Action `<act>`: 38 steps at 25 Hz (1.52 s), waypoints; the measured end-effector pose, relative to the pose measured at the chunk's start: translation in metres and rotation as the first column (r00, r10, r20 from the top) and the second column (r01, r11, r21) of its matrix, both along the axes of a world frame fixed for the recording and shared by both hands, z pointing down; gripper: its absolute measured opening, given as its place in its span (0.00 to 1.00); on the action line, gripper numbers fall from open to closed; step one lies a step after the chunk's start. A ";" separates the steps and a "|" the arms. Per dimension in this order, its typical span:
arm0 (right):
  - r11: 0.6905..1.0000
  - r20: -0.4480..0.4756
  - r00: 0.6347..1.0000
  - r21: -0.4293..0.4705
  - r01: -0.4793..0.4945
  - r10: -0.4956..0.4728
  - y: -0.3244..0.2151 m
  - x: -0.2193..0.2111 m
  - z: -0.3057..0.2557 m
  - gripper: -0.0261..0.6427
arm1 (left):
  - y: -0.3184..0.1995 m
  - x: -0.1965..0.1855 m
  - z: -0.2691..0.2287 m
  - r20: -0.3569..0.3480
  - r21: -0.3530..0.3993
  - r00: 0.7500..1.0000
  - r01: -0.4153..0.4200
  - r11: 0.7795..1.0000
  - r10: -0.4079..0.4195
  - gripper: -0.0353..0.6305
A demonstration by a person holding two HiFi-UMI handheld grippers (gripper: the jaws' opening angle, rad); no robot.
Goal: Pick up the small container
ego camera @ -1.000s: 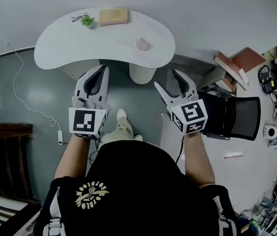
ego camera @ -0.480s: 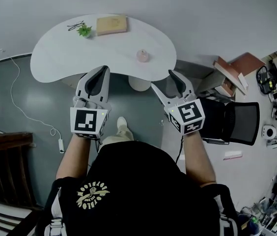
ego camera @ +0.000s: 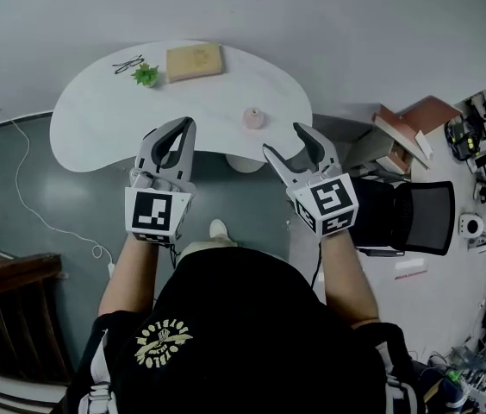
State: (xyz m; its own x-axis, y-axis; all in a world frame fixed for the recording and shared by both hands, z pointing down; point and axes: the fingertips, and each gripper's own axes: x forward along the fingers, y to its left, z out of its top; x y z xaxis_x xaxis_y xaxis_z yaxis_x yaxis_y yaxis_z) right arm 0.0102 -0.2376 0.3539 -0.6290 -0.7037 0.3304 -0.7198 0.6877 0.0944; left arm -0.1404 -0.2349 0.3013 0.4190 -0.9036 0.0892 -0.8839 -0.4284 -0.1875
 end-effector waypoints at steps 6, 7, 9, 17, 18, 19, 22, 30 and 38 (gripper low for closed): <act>0.999 -0.022 0.999 0.003 -0.039 0.039 -0.026 -0.018 0.004 0.46 | -0.032 -0.019 0.008 -0.023 -0.003 0.999 -0.040 0.999 0.040 0.07; 0.999 -0.030 0.999 -0.004 -0.044 0.044 -0.029 -0.019 0.008 0.46 | -0.036 -0.020 0.011 -0.029 -0.008 0.998 -0.051 0.999 0.051 0.07; 0.999 -0.048 0.998 -0.022 -0.048 0.047 -0.034 -0.021 0.015 0.46 | -0.044 -0.019 0.018 -0.043 -0.021 0.997 -0.071 0.997 0.070 0.07; 0.995 -0.065 0.996 -0.073 -0.063 0.058 -0.054 -0.022 0.044 0.46 | -0.064 -0.021 0.033 -0.068 -0.045 0.995 -0.080 0.996 0.076 0.07; 0.995 -0.065 0.996 -0.075 -0.060 0.055 -0.058 -0.024 0.048 0.46 | -0.068 -0.023 0.035 -0.063 -0.045 0.995 -0.075 0.996 0.072 0.06; 0.995 -0.066 0.997 -0.078 -0.056 0.051 -0.063 -0.026 0.052 0.46 | -0.071 -0.024 0.037 -0.057 -0.046 0.996 -0.070 0.997 0.067 0.06; 0.995 -0.067 0.997 -0.091 -0.043 0.037 -0.079 -0.028 0.066 0.46 | -0.083 -0.023 0.042 -0.042 -0.053 0.997 -0.061 0.997 0.059 0.06; 0.985 -0.092 0.996 -0.172 0.002 -0.018 -0.127 -0.025 0.120 0.46 | -0.132 -0.004 0.055 -0.004 -0.083 0.999 -0.048 0.995 0.048 0.07; 0.967 -0.133 0.984 -0.241 0.086 -0.121 -0.169 -0.025 0.186 0.46 | -0.182 0.023 0.062 -0.060 -0.049 0.997 -0.058 0.997 0.055 0.06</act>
State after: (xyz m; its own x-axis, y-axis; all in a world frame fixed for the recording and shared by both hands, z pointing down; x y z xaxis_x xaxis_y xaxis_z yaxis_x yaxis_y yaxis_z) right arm -0.0152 -0.4065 0.5395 -0.6274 -0.5299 0.5705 -0.6339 0.7732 0.0210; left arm -0.1174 -0.4171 0.3631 0.4755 -0.8731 0.1081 -0.8667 -0.4860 -0.1126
